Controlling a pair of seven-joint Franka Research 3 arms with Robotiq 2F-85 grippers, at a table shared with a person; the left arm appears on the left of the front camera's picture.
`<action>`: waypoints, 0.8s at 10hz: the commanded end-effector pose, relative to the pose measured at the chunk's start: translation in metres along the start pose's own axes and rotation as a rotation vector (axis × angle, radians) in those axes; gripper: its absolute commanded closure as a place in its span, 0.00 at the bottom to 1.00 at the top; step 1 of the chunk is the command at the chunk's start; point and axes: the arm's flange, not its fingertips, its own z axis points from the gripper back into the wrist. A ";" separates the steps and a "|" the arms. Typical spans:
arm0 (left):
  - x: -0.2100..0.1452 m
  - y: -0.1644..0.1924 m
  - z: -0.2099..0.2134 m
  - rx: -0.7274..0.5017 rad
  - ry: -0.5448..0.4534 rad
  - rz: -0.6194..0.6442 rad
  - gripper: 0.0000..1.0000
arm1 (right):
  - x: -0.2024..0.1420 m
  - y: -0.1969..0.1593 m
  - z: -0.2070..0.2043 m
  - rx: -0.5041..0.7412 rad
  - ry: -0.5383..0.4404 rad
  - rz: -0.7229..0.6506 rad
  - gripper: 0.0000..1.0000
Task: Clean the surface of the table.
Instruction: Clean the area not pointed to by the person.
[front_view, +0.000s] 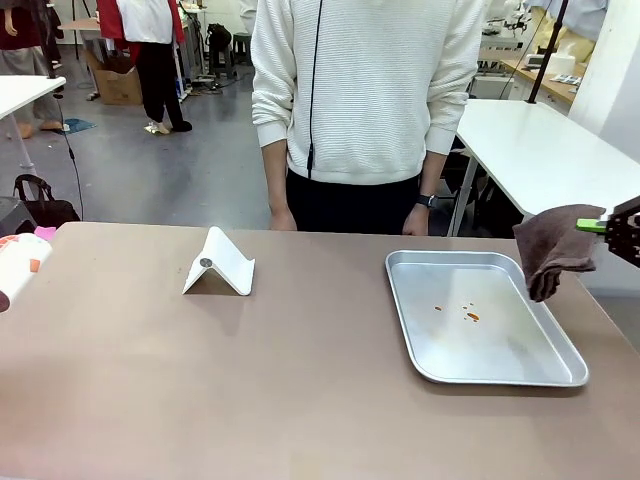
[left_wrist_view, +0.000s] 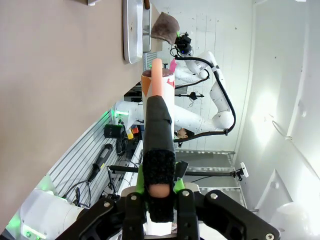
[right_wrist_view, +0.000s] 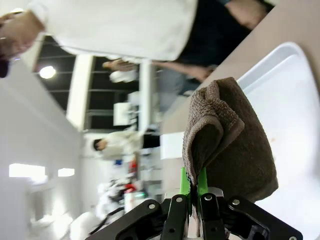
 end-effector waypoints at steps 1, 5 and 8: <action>-0.001 -0.006 0.000 -0.004 -0.004 0.011 0.78 | -0.002 0.011 -0.024 -0.218 0.057 -0.001 0.94; -0.001 -0.006 0.000 -0.004 -0.004 0.011 0.78 | 0.016 -0.023 -0.086 -0.402 0.053 -0.031 0.94; -0.001 -0.006 0.000 -0.004 -0.004 0.011 0.78 | 0.018 -0.042 -0.118 -0.398 0.117 -0.065 0.94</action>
